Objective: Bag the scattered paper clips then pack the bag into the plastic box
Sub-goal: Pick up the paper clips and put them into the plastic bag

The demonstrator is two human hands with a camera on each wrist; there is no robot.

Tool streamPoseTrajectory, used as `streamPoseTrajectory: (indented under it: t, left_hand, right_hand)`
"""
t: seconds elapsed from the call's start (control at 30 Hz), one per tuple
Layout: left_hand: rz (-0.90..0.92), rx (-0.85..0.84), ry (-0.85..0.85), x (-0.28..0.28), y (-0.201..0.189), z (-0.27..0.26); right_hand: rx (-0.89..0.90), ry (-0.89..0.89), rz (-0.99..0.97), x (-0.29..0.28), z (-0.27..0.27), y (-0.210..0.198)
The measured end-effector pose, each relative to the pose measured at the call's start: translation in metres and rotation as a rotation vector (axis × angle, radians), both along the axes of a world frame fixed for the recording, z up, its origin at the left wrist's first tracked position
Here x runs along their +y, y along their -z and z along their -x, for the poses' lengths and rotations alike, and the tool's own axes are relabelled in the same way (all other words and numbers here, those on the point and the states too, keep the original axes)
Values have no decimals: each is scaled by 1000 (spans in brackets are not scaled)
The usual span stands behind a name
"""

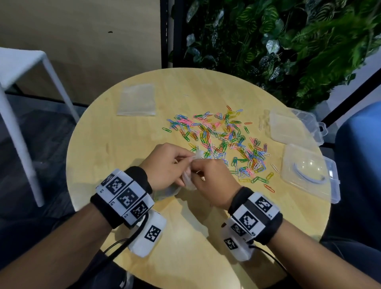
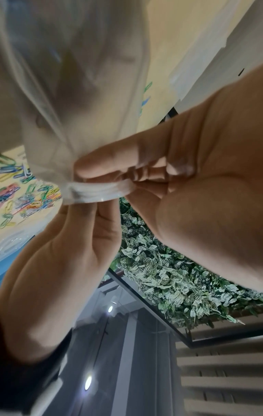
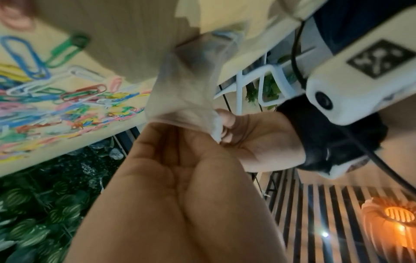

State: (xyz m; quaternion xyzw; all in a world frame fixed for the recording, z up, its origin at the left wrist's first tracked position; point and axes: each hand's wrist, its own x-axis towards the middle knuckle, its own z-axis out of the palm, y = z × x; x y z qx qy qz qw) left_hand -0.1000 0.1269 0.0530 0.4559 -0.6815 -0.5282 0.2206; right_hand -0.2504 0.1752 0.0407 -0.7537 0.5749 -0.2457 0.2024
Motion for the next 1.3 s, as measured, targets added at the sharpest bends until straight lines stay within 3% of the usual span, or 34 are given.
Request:
streamPoseTrajectory:
  t: [0.1,0.2,0.27,0.37,0.47,0.73,1.0,1.17,1.23,1.3]
  left_hand:
    - [1,11,-42,-4,0,-2]
    - [26,0,-73,-8,-1,-8]
    - [30,-1,-93,-11,0,-13]
    - [24,-2,-119,-13,0,-19]
    - [26,-6,-137,-14,0,-22]
    - [42,-24,-115,-14,1,-18]
    - [62,-72,-113,-13,2,-19]
    - [57,-83,-109,-11,0,-18]
    - [61,-95,-103,-11,-1,-18]
    - [69,-103,-92,-12,-1,-18]
  right_hand:
    - [-51,-54,-88,-2,11,-12]
    - [-96,24,-114,-6,37,-30]
    - [105,96,-96,-9,64,-31]
    - [481,261,-394,-6,103,-24]
    - [599,320,-606,3,115,-11]
    - [673,182,-389,12,72,11]
    - [550,113,-274,-10,39,19]
    - [192,265,-316,-22,65,2]
    - [-147,360,-413,-25,71,-4]
    - [-635,402,-542,-24,64,-10]
